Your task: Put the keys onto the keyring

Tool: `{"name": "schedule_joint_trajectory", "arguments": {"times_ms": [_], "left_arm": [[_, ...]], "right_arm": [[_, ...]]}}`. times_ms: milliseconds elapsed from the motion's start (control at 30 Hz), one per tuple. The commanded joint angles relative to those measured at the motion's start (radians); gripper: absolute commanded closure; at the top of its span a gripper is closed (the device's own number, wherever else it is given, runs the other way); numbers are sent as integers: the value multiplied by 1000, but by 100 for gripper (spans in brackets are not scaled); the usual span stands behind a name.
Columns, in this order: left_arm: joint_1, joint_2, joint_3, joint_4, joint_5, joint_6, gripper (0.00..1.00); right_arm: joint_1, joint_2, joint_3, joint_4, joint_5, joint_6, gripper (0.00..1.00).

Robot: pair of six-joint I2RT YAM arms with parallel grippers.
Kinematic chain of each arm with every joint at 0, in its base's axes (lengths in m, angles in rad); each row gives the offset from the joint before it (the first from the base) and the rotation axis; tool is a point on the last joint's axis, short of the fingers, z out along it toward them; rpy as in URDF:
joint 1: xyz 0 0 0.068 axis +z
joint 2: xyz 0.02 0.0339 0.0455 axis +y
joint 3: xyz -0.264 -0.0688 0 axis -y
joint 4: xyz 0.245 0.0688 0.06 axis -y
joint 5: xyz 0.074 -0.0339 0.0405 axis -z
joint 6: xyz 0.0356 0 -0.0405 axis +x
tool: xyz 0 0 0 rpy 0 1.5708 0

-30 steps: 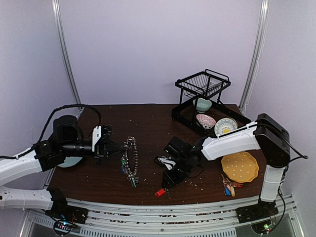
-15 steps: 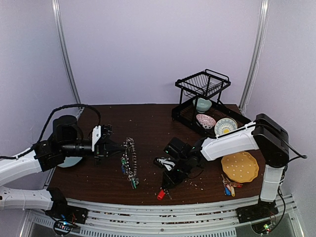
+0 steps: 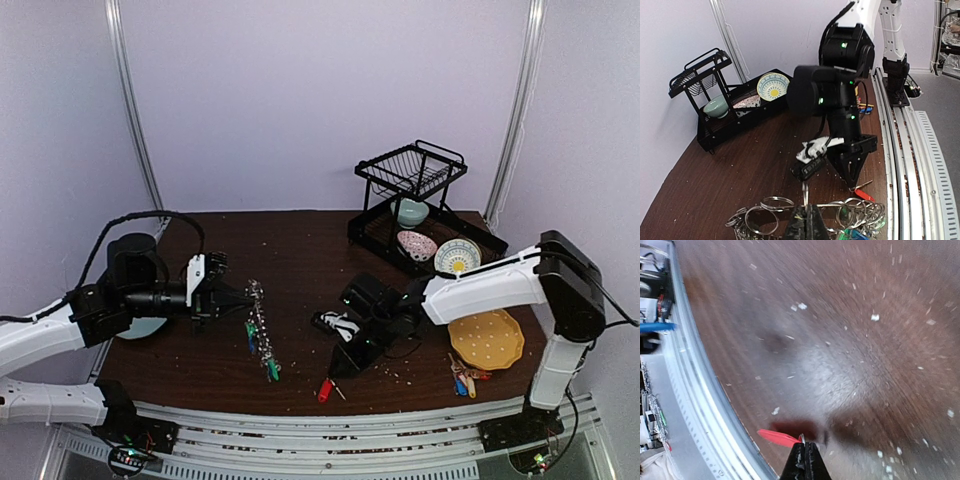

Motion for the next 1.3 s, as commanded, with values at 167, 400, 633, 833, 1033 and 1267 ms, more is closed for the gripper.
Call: {"name": "schedule_joint_trajectory", "arguments": {"times_ms": [167, 400, 633, 833, 1033, 1267], "left_arm": [[-12, 69, 67, 59, 128, -15, 100], [-104, 179, 166, -54, 143, 51, 100], [-148, 271, 271, -165, 184, 189, 100], [-156, 289, 292, -169, 190, 245, 100], [-155, 315, 299, -164, 178, 237, 100], [-155, 336, 287, -116, 189, 185, 100]], "right_arm": [[35, -376, -16, 83, 312, -372, 100], [95, -520, -33, 206, 405, -808, 100], [140, -543, -49, 275, 356, -1025, 100], [174, -569, -56, 273, 284, -1091, 100], [226, -581, -77, 314, 339, -1119, 100], [252, -511, -33, 269, 428, -1160, 100]]}}
